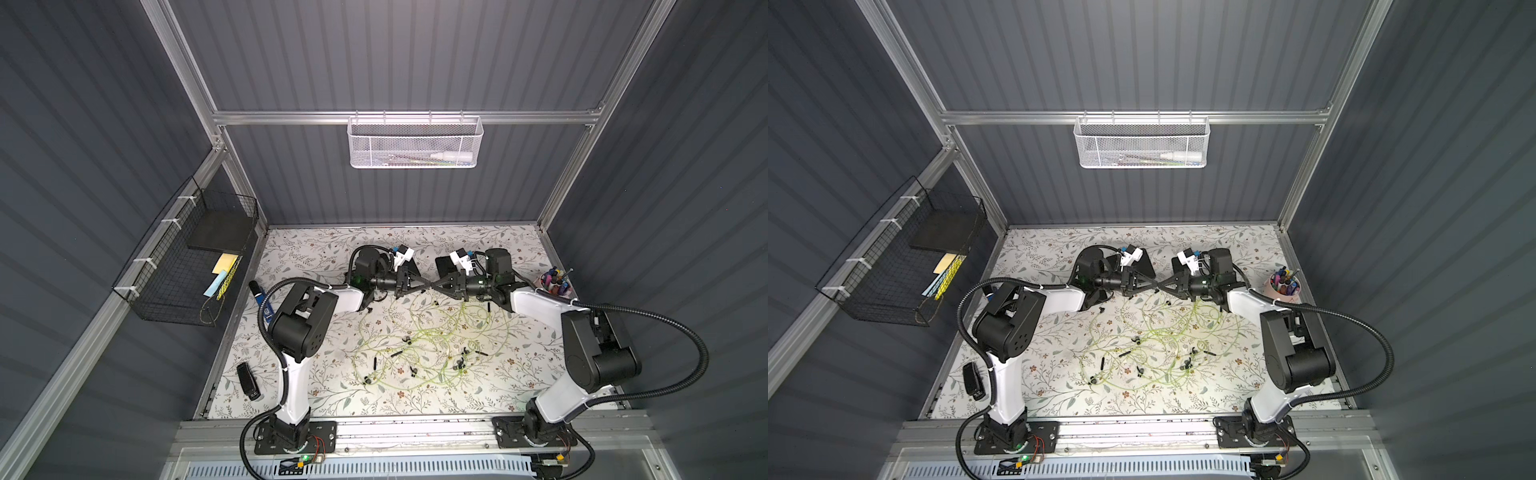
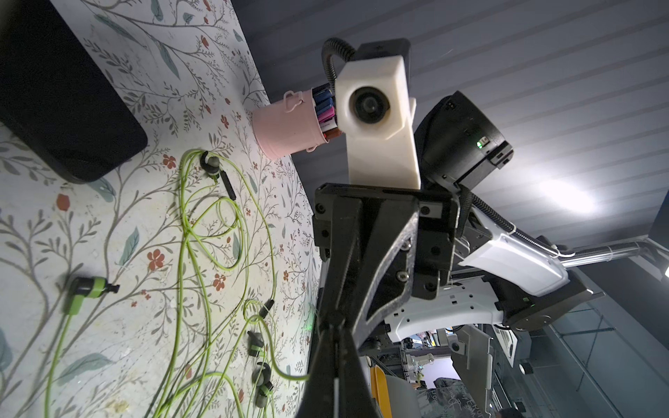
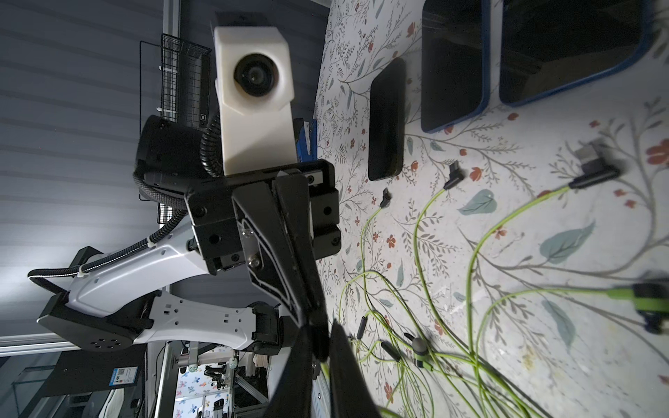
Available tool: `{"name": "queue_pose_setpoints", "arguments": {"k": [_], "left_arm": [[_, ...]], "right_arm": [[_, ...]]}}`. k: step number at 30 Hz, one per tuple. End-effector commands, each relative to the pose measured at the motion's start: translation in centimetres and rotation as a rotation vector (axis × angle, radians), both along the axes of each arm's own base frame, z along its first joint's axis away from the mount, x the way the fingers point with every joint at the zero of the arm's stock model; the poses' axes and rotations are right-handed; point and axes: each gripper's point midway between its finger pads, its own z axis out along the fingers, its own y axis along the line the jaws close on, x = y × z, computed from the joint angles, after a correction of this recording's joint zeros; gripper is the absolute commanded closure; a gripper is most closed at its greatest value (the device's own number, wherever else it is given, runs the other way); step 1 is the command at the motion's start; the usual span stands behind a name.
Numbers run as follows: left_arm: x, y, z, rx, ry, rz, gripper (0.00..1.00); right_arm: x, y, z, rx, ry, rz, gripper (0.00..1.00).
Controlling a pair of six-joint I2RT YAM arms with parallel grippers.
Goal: Plug wired earphones into phones
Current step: Pick up the wired earphone from the center of the board, then adjust the phone at the center of the board.
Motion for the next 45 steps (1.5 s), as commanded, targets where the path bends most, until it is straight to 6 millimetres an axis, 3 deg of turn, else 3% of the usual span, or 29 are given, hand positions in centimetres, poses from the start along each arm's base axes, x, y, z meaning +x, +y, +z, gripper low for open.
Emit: {"name": "queue_pose_setpoints", "arguments": {"k": [1, 7, 8, 11, 13, 15, 18, 21, 23, 25, 31, 35, 41, 45], "left_arm": [[0.0, -0.8, 0.5, -0.021, -0.023, -0.019, 1.0], [0.2, -0.9, 0.5, -0.01, -0.033, -0.002, 1.0], [0.3, -0.9, 0.3, 0.0, -0.035, 0.005, 0.96], [0.7, -0.8, -0.1, 0.043, -0.052, 0.028, 0.6], [1.4, -0.6, -0.2, 0.078, -0.071, 0.057, 0.45], [2.6, -0.2, -0.4, 0.135, -0.078, 0.104, 0.36], [6.0, 0.6, -1.5, 0.305, -0.067, 0.257, 0.31], [10.0, 0.5, -2.4, 0.437, -0.012, 0.453, 0.3], [11.6, -0.6, -3.2, 0.488, 0.01, 0.544, 0.27], [13.0, -1.8, -4.2, 0.547, 0.005, 0.614, 0.27], [16.1, -3.9, -8.9, 0.721, -0.02, 0.746, 0.28], [17.0, -4.7, -11.4, 0.782, -0.019, 0.778, 0.27], [17.2, -5.4, -13.6, 0.871, -0.057, 0.792, 0.07], [17.0, -5.6, -14.5, 0.901, -0.067, 0.792, 0.03]], "right_arm": [[0.0, 0.3, 0.5, 0.031, -0.017, 0.015, 0.9], [0.4, 0.0, 0.6, 0.004, -0.044, -0.011, 0.96], [0.4, 0.0, 0.6, -0.002, -0.048, -0.015, 0.97], [0.6, -0.4, 0.4, -0.024, -0.054, -0.034, 0.98], [0.8, -1.0, 0.3, -0.045, -0.061, -0.064, 0.98], [1.3, -2.3, 0.0, -0.08, -0.07, -0.117, 0.98], [2.6, -5.9, -1.6, -0.214, -0.056, -0.278, 0.98], [4.0, -11.1, -4.8, -0.473, -0.004, -0.494, 0.98], [5.1, -14.3, -6.5, -0.593, 0.03, -0.618, 1.0], [6.6, -15.9, -7.5, -0.63, 0.022, -0.689, 1.0], [11.1, -16.7, -9.4, -0.615, -0.002, -0.743, 1.0], [13.3, -16.7, -10.8, -0.582, 0.008, -0.74, 1.0], [14.7, -15.2, -13.1, -0.524, 0.037, -0.682, 1.0], [14.8, -14.3, -14.4, -0.5, 0.064, -0.645, 1.0]]}}
